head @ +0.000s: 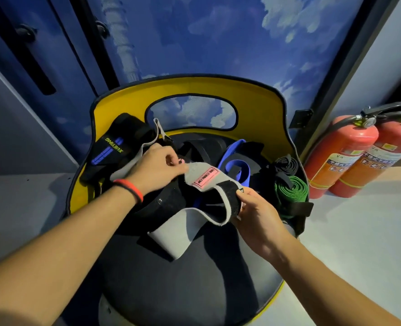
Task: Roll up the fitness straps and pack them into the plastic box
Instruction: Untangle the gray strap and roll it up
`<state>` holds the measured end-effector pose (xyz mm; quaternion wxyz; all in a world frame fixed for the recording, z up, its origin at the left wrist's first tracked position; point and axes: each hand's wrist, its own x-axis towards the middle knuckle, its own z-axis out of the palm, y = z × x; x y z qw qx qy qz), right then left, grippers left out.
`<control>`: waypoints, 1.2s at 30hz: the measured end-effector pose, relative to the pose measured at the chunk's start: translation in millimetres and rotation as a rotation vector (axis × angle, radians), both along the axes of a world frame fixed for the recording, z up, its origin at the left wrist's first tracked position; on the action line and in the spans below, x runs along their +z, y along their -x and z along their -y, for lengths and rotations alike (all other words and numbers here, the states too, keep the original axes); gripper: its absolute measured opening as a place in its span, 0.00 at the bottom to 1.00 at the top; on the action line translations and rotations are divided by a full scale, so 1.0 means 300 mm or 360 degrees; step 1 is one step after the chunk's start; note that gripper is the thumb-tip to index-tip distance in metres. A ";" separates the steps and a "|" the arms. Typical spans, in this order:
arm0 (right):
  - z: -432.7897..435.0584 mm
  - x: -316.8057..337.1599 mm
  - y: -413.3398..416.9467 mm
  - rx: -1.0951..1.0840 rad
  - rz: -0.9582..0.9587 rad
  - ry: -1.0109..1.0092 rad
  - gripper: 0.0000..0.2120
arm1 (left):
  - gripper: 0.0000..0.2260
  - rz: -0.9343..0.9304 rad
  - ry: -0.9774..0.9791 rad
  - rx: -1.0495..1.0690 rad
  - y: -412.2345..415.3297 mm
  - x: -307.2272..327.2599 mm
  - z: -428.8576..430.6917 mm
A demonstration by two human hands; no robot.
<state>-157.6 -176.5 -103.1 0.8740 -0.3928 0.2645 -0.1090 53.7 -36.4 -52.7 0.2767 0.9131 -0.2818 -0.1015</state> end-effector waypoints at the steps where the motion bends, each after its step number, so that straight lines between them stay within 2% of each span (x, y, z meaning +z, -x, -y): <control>1: -0.004 -0.007 0.001 -0.0015 -0.0016 -0.0070 0.18 | 0.15 0.0064 -0.0144 0.0029 0.011 -0.010 -0.021; 3: -0.014 -0.016 0.000 -0.0010 -0.0080 -0.0128 0.19 | 0.21 -0.0076 -0.0334 0.0086 0.030 -0.031 -0.054; 4: -0.022 -0.017 -0.007 -0.0011 -0.0158 -0.0037 0.16 | 0.21 -0.0212 -0.0312 0.0094 0.039 -0.047 -0.066; 6: -0.038 -0.005 -0.024 -0.0027 -0.0412 0.0435 0.07 | 0.20 -0.0357 -0.0141 0.0080 0.047 -0.082 -0.080; 7: -0.046 0.008 -0.030 -0.0043 -0.0507 0.0694 0.07 | 0.19 -0.0351 -0.0046 0.0070 0.044 -0.095 -0.084; 9: -0.067 0.048 -0.037 -0.0010 -0.0513 0.1113 0.14 | 0.18 -0.0372 0.0160 0.0025 0.039 -0.099 -0.087; 11: -0.088 0.082 -0.049 0.0137 -0.0482 0.1463 0.25 | 0.16 -0.0397 0.0324 -0.0055 0.032 -0.082 -0.083; 12: -0.098 0.082 -0.059 0.0247 -0.0577 0.1696 0.30 | 0.15 -0.0359 0.0364 -0.0103 0.032 -0.066 -0.080; 13: -0.109 0.078 -0.070 0.0332 -0.0697 0.1935 0.30 | 0.15 -0.0300 0.0379 -0.0149 0.030 -0.054 -0.075; 14: -0.115 0.069 -0.080 0.0358 -0.0806 0.2096 0.26 | 0.15 -0.0256 0.0397 -0.0179 0.030 -0.036 -0.070; 15: -0.117 0.063 -0.087 0.0307 -0.0861 0.2140 0.19 | 0.15 -0.0228 0.0423 -0.0177 0.021 -0.024 -0.064; 17: -0.099 0.057 -0.091 0.0091 -0.0824 0.1832 0.07 | 0.15 -0.0208 0.0521 -0.0057 -0.011 -0.006 -0.056; 19: -0.077 0.063 -0.073 -0.0094 -0.0741 0.1482 0.13 | 0.15 -0.0221 0.0620 0.0173 -0.055 -0.002 -0.054; 20: -0.067 0.062 -0.058 -0.0135 -0.0722 0.1424 0.16 | 0.15 -0.0244 0.0670 0.0281 -0.074 0.001 -0.055; 24: -0.072 0.021 0.011 0.0054 -0.0719 0.1591 0.19 | 0.15 -0.0312 0.0880 0.0463 -0.109 0.018 -0.024; 28: -0.106 -0.004 0.037 0.0286 -0.0807 0.1730 0.17 | 0.15 -0.0258 0.1044 0.0396 -0.095 0.072 0.102; 33: -0.105 -0.014 0.025 0.0294 -0.0824 0.1665 0.17 | 0.14 -0.0143 0.1312 0.0244 -0.062 0.114 0.280; 35: -0.094 -0.014 0.025 0.0289 -0.0828 0.1653 0.20 | 0.13 -0.0306 0.1356 0.0186 -0.042 0.084 0.320; 36: -0.089 -0.014 0.028 0.0282 -0.0829 0.1654 0.21 | 0.11 -0.0402 0.1283 0.0123 -0.034 0.054 0.330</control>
